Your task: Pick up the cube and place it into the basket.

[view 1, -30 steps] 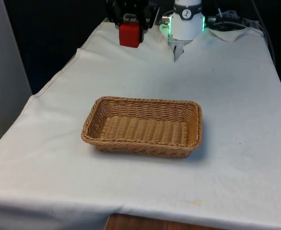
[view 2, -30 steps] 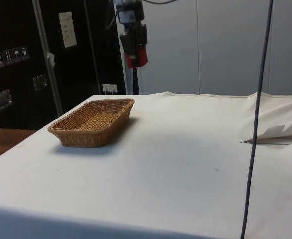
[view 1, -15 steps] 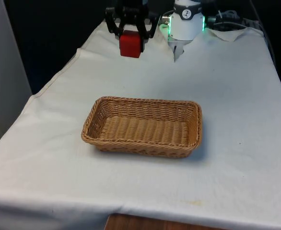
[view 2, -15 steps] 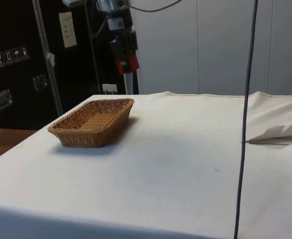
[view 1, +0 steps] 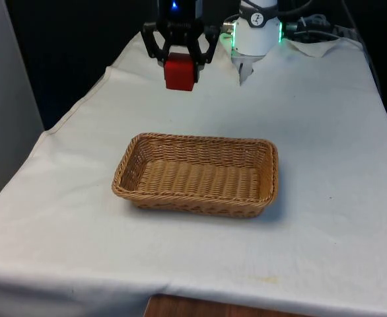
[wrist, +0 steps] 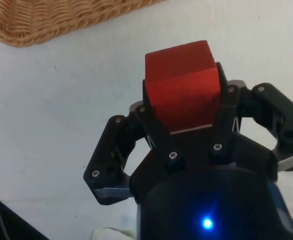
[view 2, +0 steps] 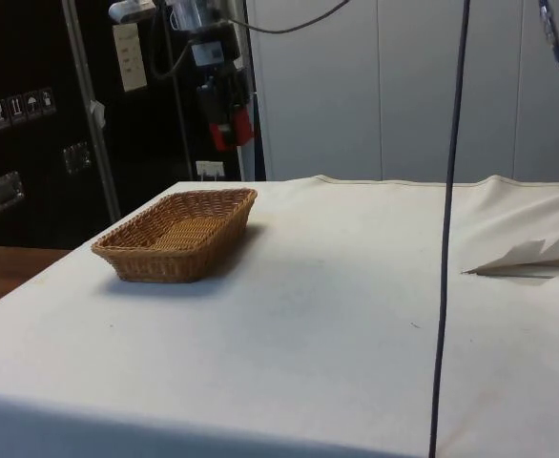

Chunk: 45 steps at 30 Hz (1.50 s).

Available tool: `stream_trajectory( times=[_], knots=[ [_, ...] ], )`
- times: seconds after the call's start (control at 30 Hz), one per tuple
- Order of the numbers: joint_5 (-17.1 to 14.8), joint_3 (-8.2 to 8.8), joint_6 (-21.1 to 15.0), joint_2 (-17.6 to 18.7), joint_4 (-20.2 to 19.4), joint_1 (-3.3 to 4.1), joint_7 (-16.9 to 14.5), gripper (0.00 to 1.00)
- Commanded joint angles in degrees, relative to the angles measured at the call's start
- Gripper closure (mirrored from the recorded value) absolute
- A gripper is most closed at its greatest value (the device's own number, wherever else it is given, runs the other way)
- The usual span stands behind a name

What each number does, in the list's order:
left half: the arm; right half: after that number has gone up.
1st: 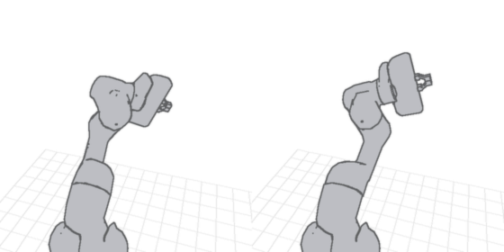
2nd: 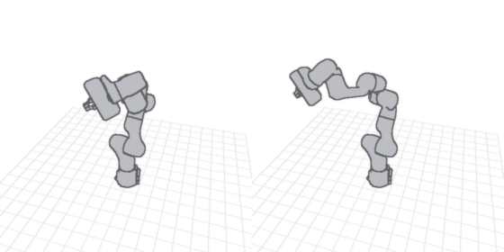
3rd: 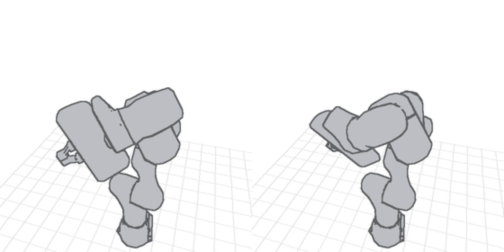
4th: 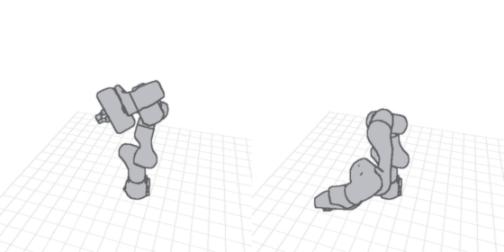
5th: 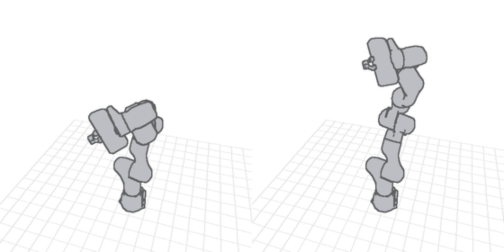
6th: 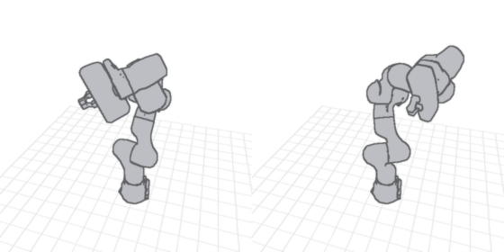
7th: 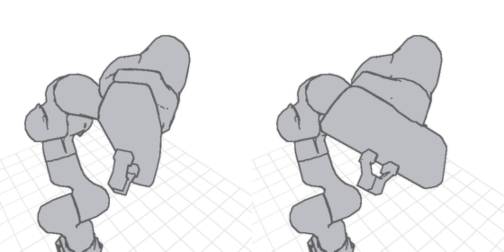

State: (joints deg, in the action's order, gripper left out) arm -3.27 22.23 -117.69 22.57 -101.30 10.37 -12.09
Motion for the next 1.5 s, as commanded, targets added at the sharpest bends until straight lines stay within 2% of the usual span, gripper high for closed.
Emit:
stream_trajectory(
  times=[0.0,0.03,0.23,0.27,0.3,0.57,0.6,0.63,0.8,0.9,0.93,0.97,1.2,1.27,1.33,1.47],
  knots=[
    [-0.11,0.0,0.17,0.34,0.46,-0.06,-0.17,0.99],
    [-0.86,-0.29,1.32,0.92,1.38,-0.4,-0.8,0.99],
    [-2.12,-0.34,3.44,4.58,5.79,-0.69,-1.78,0.99],
    [-1.43,0.0,2.18,3.61,4.53,-0.23,-1.26,0.99],
    [-2.23,-0.34,3.78,5.1,6.47,-0.74,-1.95,0.99],
    [-3.5,-0.29,7.39,9.97,13.06,-1.2,-2.98,0.99],
    [-3.09,0.06,6.36,9.57,12.49,-0.8,-2.52,0.99],
    [-3.67,-0.23,7.73,10.43,13.75,-1.26,-3.09,0.99],
    [-4.58,-0.11,9.17,12.61,16.9,-1.55,-3.9,0.99],
    [-4.7,-0.06,9.05,13.12,17.59,-1.55,-3.9,0.99],
    [-4.35,0.11,8.54,13.06,17.3,-1.32,-3.61,0.99],
    [-4.7,-0.06,8.88,13.18,17.65,-1.55,-3.95,0.99],
    [-4.81,-0.29,6.42,13.12,16.9,-1.2,-4.07,0.99],
    [-4.41,-0.11,7.45,13.12,17.13,-1.15,-3.9,0.99],
    [-5.04,-0.46,5.1,13.29,16.56,-1.09,-3.9,0.99],
    [-5.27,-0.69,3.27,13.58,16.16,-0.97,-3.72,0.99]
  ],
)
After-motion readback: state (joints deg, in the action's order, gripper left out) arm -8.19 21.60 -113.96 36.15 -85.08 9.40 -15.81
